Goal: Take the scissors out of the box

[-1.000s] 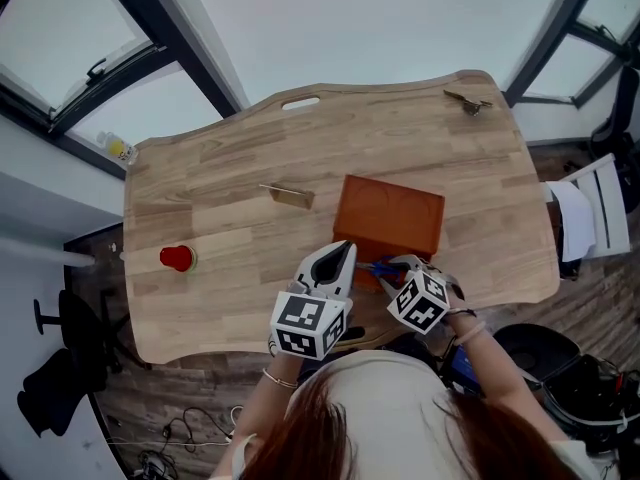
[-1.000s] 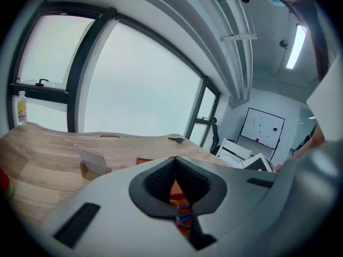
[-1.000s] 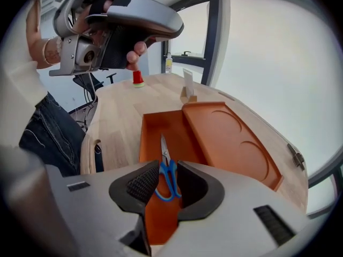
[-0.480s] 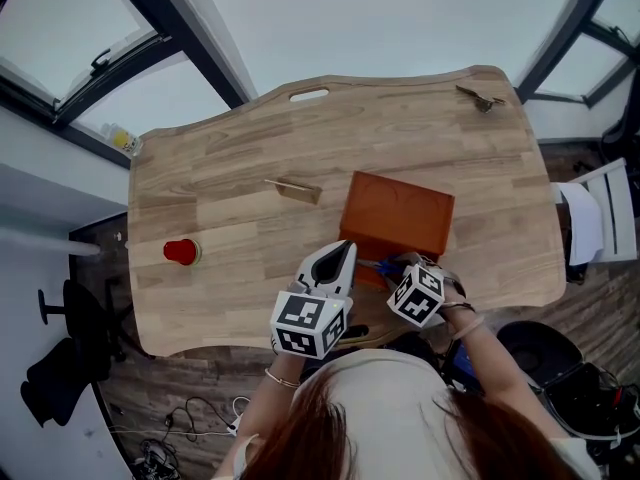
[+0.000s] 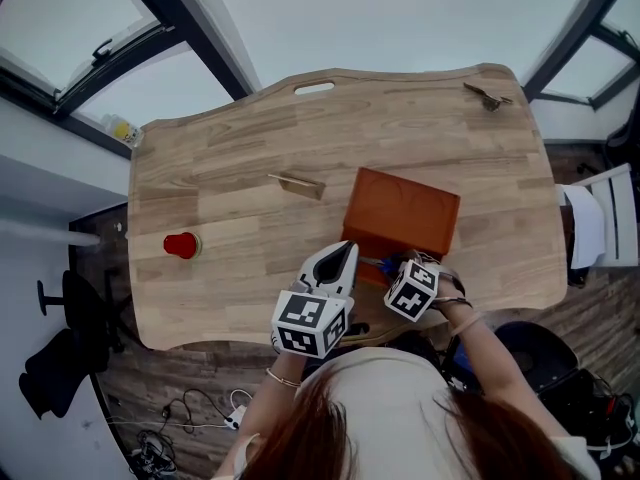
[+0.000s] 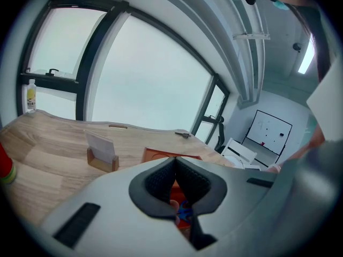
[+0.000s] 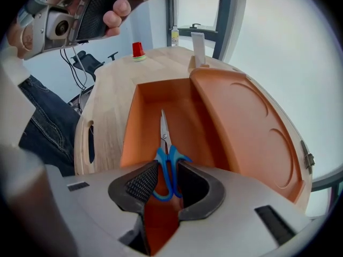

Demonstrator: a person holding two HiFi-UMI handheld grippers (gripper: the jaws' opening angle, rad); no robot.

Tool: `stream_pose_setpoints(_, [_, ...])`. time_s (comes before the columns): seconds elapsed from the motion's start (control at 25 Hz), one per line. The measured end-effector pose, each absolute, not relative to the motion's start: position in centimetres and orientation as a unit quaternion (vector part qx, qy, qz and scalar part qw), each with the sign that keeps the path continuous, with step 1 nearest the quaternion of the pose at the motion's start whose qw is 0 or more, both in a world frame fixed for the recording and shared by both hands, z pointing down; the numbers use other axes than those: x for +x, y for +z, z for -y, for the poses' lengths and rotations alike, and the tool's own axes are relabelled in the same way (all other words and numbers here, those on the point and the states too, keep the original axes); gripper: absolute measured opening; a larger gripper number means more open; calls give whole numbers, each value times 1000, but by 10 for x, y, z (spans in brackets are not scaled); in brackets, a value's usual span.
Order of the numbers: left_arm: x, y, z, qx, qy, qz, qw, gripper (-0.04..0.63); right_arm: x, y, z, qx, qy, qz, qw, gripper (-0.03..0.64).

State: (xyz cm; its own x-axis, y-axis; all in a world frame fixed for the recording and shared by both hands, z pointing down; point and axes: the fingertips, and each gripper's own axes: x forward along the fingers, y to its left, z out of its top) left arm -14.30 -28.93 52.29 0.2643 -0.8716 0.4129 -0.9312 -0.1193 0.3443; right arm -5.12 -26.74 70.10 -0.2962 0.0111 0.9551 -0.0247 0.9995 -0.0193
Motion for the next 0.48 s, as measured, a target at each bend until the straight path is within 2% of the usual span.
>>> stream_pose_setpoints(0.48, [-148,528,291,746,52,602,281,18,-55,708,266,-14,12,794,608,147])
